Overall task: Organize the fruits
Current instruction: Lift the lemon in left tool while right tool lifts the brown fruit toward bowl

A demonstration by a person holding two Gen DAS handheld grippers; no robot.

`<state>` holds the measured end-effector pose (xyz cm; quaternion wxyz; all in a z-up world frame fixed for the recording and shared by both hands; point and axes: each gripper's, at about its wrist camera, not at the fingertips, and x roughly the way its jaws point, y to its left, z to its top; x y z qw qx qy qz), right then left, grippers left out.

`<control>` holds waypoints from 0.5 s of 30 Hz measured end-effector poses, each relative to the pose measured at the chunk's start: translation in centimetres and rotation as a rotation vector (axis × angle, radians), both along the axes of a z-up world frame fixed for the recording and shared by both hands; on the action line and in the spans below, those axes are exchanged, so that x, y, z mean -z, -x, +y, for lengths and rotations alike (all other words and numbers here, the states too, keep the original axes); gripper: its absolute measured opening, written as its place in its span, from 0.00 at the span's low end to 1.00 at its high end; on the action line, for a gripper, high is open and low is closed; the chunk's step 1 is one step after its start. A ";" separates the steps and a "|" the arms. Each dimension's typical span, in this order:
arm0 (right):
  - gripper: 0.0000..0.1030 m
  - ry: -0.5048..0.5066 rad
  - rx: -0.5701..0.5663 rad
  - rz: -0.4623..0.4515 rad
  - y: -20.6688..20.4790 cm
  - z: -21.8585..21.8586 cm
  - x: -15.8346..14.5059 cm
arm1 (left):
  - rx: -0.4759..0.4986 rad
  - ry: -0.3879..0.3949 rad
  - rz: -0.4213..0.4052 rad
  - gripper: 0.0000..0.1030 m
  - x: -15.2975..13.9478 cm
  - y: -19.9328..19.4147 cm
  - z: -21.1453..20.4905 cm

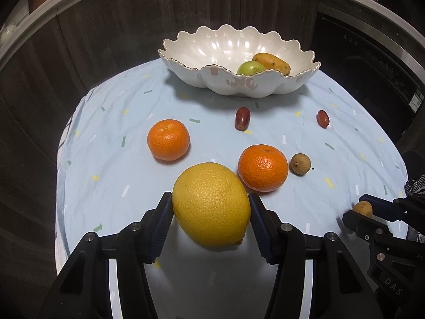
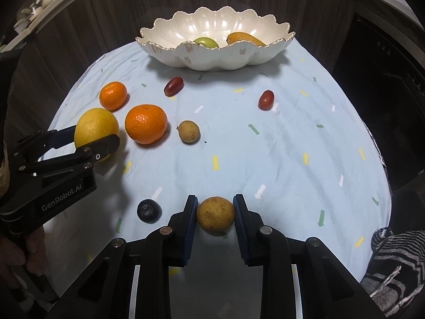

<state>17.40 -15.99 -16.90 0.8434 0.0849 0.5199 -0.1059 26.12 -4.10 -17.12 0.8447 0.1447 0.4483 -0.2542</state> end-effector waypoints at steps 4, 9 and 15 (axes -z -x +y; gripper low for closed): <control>0.28 -0.004 -0.006 -0.014 0.1 -0.1 -0.4 | -0.015 -0.001 -0.001 0.53 -0.3 0.3 0.1; 0.28 -0.008 -0.014 -0.033 0.2 -0.3 -0.9 | -0.045 -0.001 0.002 0.53 -0.8 0.9 0.4; 0.28 -0.018 -0.025 -0.061 0.3 -0.5 -1.6 | -0.081 0.000 0.002 0.53 -1.7 1.4 0.9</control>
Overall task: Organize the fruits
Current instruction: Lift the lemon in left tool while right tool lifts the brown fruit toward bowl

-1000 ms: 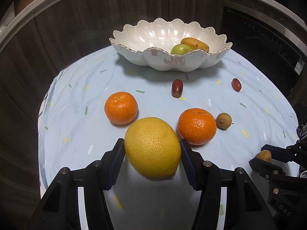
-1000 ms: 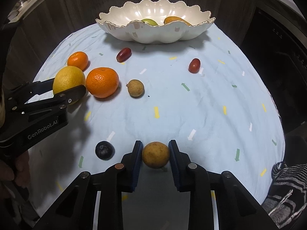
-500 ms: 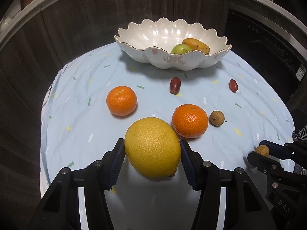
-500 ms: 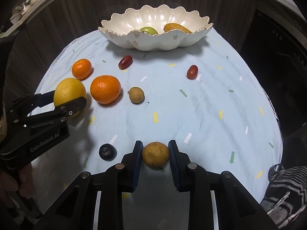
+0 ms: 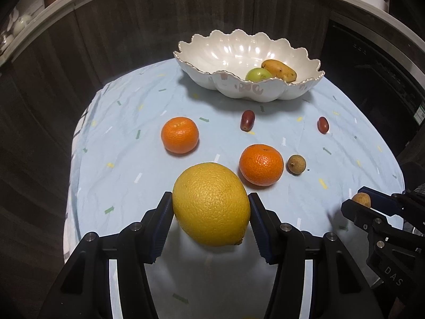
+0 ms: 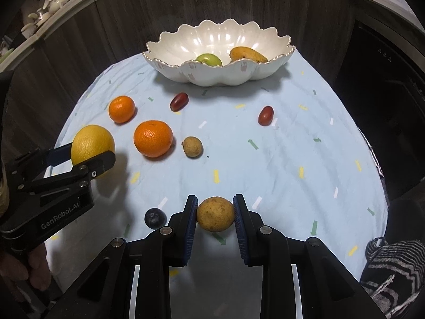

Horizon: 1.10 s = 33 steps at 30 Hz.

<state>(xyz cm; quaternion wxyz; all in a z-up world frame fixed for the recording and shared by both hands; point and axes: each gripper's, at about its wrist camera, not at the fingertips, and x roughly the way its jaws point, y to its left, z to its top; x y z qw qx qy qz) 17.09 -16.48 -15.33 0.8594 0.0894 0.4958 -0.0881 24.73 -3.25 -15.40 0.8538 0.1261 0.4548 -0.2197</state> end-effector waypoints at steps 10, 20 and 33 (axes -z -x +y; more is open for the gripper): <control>0.28 -0.023 -0.026 -0.046 -0.1 -0.5 -1.4 | -0.066 -0.022 -0.024 0.53 -2.0 0.5 0.0; 0.28 -0.014 -0.037 -0.108 -0.8 -1.8 -3.3 | -0.085 -0.022 -0.041 0.53 -3.9 0.4 -0.9; 0.28 0.020 -0.044 -0.171 -3.1 -4.7 -5.7 | -0.081 -0.011 -0.081 0.53 -6.7 -1.0 -3.4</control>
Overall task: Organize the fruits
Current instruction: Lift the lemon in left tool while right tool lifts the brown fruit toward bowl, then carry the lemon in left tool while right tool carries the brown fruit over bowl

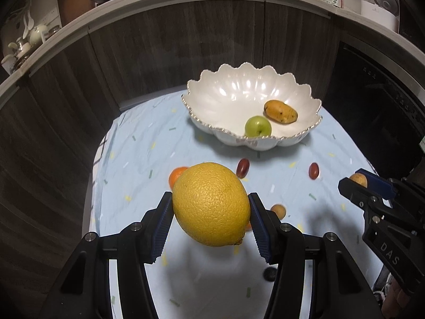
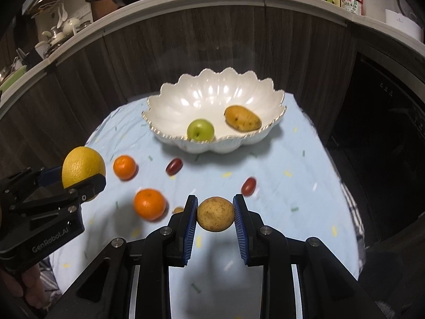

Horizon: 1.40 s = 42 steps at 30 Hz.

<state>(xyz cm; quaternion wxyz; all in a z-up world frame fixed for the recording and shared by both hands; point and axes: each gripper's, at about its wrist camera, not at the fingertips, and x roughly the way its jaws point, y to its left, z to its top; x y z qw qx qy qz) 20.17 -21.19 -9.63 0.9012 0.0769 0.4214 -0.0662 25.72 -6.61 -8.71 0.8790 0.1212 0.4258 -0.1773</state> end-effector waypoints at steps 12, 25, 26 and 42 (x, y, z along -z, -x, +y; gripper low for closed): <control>0.28 0.016 0.001 -0.051 -3.5 -3.0 -1.4 | -0.008 0.005 -0.026 0.53 -1.6 -2.9 -2.1; 0.28 0.022 -0.003 -0.081 -6.9 -4.6 -2.5 | -0.016 0.010 -0.056 0.53 -2.9 -5.9 -3.8; 0.28 0.021 -0.004 -0.081 -7.2 -4.8 -2.5 | -0.017 0.012 -0.057 0.53 -2.9 -6.2 -3.9; 0.28 0.010 -0.001 -0.068 -10.8 -6.5 -1.9 | -0.022 0.016 -0.045 0.53 -2.2 -10.6 -5.4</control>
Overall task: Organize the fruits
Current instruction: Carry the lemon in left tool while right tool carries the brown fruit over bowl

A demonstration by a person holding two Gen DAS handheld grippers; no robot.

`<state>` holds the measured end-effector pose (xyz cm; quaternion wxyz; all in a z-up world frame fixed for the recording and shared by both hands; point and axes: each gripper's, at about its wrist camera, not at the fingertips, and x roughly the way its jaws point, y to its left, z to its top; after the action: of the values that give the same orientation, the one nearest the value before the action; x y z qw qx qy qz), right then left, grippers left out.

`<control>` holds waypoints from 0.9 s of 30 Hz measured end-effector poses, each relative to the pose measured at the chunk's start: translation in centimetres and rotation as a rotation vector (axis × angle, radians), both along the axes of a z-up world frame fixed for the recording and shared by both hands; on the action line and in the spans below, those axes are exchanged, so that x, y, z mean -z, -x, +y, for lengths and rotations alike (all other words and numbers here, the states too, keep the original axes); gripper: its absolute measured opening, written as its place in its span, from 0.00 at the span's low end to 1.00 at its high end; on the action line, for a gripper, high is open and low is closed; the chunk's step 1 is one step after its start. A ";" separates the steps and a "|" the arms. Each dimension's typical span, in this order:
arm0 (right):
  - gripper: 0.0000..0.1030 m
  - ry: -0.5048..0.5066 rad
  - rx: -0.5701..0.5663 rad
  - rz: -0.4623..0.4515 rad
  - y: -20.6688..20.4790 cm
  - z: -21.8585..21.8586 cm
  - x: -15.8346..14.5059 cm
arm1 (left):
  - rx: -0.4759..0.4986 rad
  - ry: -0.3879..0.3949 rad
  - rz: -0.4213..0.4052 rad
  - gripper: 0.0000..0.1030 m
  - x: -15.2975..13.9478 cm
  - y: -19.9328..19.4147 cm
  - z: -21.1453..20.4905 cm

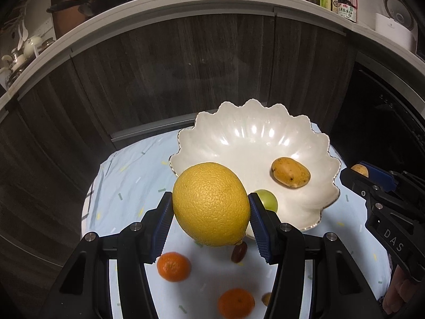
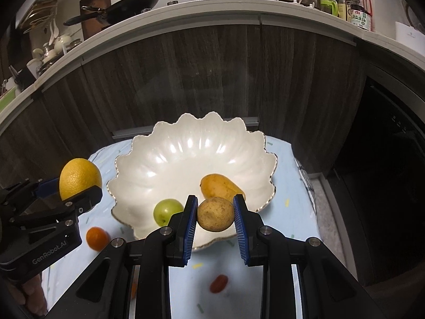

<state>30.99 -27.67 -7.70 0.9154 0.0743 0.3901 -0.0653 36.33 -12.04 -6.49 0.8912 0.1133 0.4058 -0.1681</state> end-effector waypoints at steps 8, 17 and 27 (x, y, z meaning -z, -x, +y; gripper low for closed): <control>0.28 -0.001 -0.001 0.021 -1.7 -0.3 1.1 | 0.001 -0.011 0.015 0.53 1.1 -1.8 -0.4; 0.28 -0.009 0.000 0.045 -2.9 -0.4 2.7 | -0.002 -0.017 0.037 0.53 2.5 -3.3 -0.8; 0.28 -0.015 0.003 0.072 -3.8 -0.7 4.2 | 0.009 -0.021 0.058 0.53 3.8 -4.6 -1.4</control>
<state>34.79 -28.33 -11.92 0.9001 0.0794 0.4232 -0.0663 40.90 -13.40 -10.29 0.8769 0.1196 0.4329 -0.1710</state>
